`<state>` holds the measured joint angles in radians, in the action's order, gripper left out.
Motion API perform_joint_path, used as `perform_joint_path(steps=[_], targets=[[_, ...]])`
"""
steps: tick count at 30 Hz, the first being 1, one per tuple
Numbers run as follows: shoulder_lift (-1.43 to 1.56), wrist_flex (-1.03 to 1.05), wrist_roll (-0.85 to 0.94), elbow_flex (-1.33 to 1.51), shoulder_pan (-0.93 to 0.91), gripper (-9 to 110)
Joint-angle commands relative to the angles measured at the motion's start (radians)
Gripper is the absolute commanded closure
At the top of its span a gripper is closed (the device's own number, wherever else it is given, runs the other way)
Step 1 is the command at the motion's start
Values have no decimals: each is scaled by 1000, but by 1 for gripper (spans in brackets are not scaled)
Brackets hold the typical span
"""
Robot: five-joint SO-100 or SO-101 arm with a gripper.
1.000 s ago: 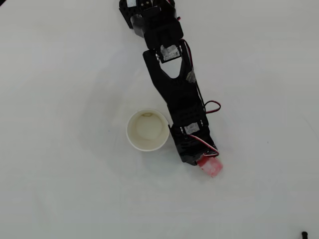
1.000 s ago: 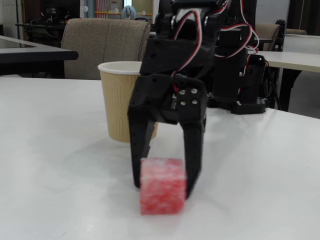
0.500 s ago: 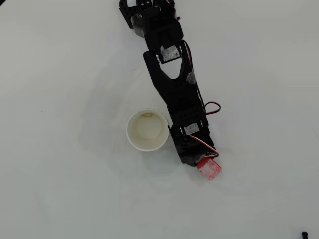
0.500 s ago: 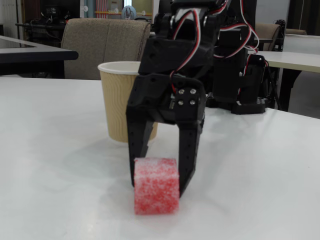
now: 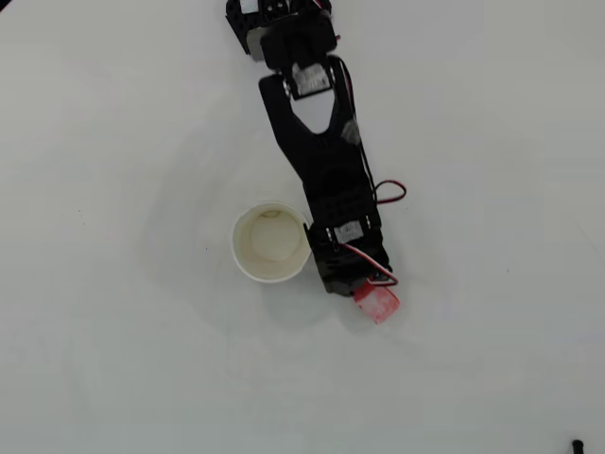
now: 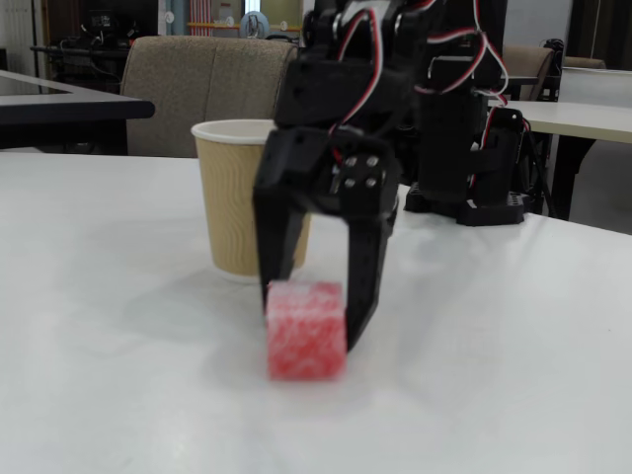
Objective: Grasp a red cube and put it in the cup.
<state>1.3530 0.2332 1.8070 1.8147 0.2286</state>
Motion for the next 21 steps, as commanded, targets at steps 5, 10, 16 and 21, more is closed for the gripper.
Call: perform_joint_path(steps=[5,10,16,21], targets=[[387,21,-15,207,31,86],[545,31,-23,322,51,86],[699,31,-31,403,60,86],[805,28,-32,465,51,86]])
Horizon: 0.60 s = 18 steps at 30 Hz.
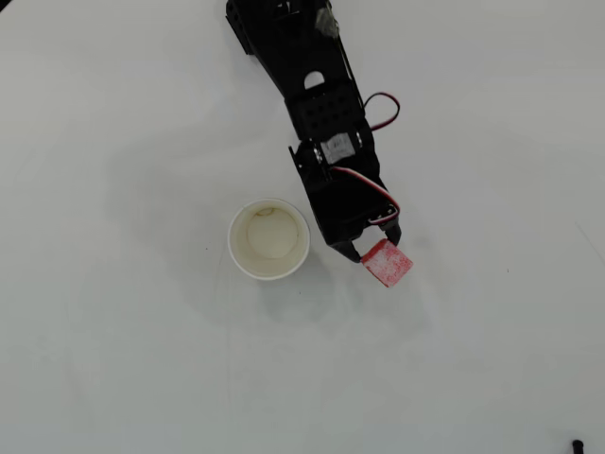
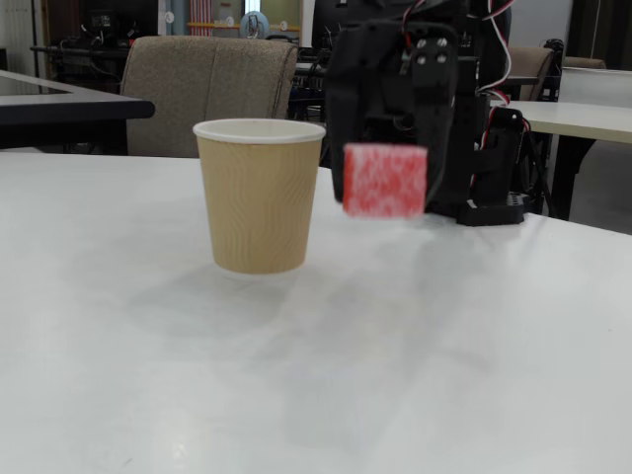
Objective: Grasp a red cube and put it in the cup.
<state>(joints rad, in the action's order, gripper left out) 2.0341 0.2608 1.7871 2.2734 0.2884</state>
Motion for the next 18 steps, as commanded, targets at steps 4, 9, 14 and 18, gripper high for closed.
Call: perform_joint_path(steps=[4,9,14,18], targets=[[239,-6,-12,63,-25,86],[362,-6,2,132,-74,86],[457,3,3,186,-150,88],[540,3,0,241,-204,88]])
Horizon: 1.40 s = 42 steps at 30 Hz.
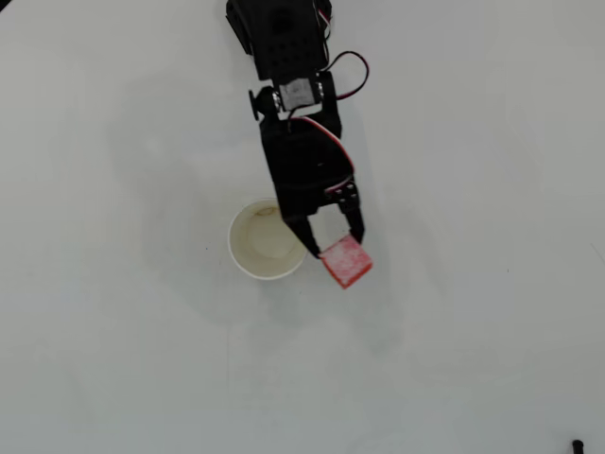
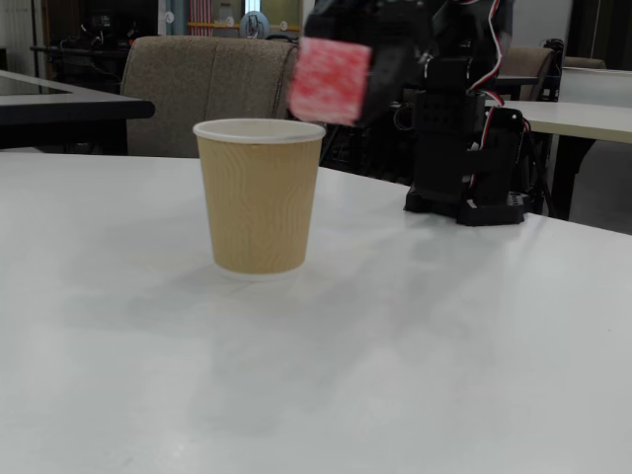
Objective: Grasp a red cube and put it in the cup.
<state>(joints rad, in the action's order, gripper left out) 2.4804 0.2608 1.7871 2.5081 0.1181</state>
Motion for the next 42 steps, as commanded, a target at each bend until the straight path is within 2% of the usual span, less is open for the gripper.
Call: perform_joint_path(steps=[1,12,27,32,42], targets=[[115,11,0,20,-49,88],[345,38,3,187,-163,88],[410,74,3,190,-212,88],[396,74,5,190,-212,74],[394,80,-6,186,-212,73]])
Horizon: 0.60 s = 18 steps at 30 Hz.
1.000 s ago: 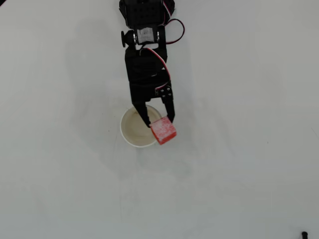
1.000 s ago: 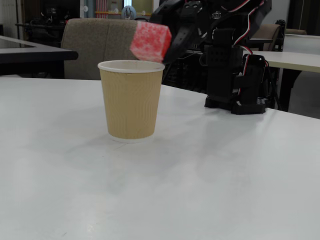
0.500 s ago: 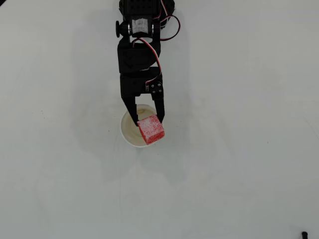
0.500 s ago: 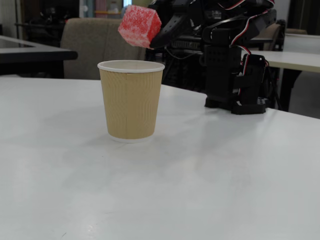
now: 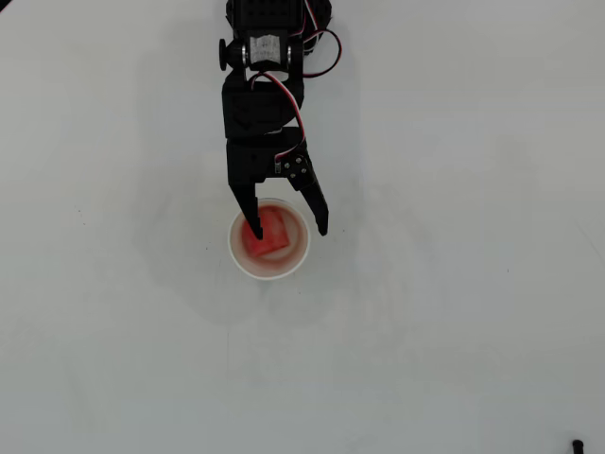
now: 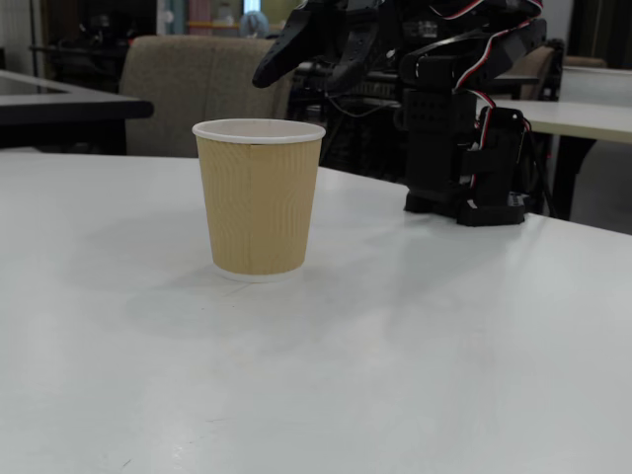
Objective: Grasp a red cube and put it in the cup.
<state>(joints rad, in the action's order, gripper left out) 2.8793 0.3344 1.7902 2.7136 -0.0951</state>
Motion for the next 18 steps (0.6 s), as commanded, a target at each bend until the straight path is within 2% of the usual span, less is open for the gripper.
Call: perform_joint_path(steps=[1,10,18], targets=[[-5,8,-12,-23,0,73],[15,37,-60,-51,-46,76],[63,63,-60,-55,-130,90]])
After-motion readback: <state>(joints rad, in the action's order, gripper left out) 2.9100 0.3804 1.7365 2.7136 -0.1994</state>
